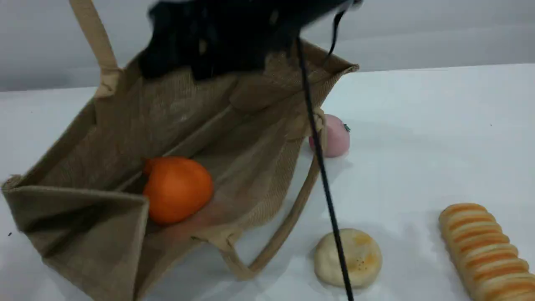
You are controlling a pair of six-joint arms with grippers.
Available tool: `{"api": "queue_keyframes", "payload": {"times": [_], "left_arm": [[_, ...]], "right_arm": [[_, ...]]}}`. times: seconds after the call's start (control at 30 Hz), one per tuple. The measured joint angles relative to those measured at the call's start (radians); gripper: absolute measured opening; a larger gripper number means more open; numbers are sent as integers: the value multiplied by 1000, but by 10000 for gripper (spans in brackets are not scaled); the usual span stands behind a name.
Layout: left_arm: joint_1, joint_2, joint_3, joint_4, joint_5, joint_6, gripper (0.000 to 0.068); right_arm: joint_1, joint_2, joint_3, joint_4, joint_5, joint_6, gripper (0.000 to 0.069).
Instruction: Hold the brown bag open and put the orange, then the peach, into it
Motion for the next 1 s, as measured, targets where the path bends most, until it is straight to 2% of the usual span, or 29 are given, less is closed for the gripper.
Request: {"api": "queue_keyframes", "payload": {"times": [0.13, 0.27, 0.43, 0.53, 0.73, 1.0], "left_arm": [[0, 0, 0, 15, 0, -1, 80], [0, -8, 0, 30, 0, -1, 80], [2, -55, 0, 39, 1, 28, 80], [2, -83, 0, 65, 2, 27, 80], [2, -91, 0, 97, 2, 18, 80], [3, -91, 0, 110, 1, 16, 80]], "right_arm": [[-71, -116, 0, -129, -15, 85, 458], [-184, -195, 0, -273, -17, 186, 458], [-323, -168, 2, -402, 15, 294, 458], [-383, -142, 2, -406, -33, 314, 458], [-392, -17, 1, -402, -144, 304, 458], [-392, 160, 0, -290, -162, 226, 458]]}}
